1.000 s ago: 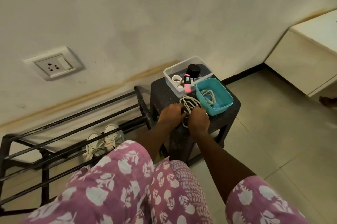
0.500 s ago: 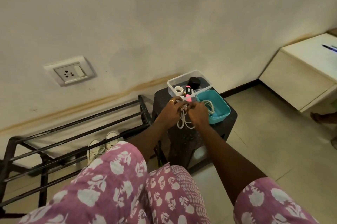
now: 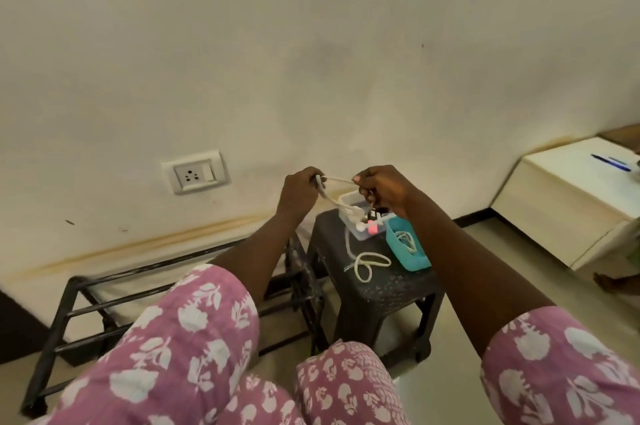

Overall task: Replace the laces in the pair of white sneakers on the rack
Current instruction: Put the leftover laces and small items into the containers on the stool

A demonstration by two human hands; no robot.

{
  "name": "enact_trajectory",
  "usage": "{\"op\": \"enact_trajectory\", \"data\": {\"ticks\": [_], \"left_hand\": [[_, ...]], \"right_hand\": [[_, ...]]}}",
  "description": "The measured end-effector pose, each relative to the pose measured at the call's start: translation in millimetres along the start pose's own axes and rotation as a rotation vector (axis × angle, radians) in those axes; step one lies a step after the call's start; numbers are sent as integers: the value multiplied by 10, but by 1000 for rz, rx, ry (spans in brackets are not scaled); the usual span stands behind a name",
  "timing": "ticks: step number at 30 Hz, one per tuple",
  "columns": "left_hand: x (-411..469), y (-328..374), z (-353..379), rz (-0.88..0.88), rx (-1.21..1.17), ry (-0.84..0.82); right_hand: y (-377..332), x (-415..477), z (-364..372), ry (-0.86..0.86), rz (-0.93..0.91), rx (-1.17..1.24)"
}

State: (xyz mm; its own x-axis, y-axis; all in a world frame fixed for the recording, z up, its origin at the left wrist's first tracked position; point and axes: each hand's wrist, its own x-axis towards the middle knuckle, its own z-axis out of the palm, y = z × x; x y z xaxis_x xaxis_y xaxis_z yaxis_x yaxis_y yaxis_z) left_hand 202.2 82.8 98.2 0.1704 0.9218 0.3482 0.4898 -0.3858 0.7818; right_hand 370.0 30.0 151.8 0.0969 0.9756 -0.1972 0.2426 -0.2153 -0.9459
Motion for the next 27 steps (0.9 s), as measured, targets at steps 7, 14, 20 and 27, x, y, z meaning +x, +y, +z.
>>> {"op": "enact_trajectory", "data": {"ticks": [7,14,20,27], "left_hand": [[29,-384,-834,-197,78,112],[39,-379,-1193,-246,-39,55],[121,-267,-1594,-202,-161,231],[223,-32,-2032,-105,-493,303]], "right_hand": [[-353,-83,197,-152,11,342],[-856,-36,633,-362,-20,422],[-1161,19,984,-173,-80,-494],[-1358,-20,1380,-248,90,-853]]}}
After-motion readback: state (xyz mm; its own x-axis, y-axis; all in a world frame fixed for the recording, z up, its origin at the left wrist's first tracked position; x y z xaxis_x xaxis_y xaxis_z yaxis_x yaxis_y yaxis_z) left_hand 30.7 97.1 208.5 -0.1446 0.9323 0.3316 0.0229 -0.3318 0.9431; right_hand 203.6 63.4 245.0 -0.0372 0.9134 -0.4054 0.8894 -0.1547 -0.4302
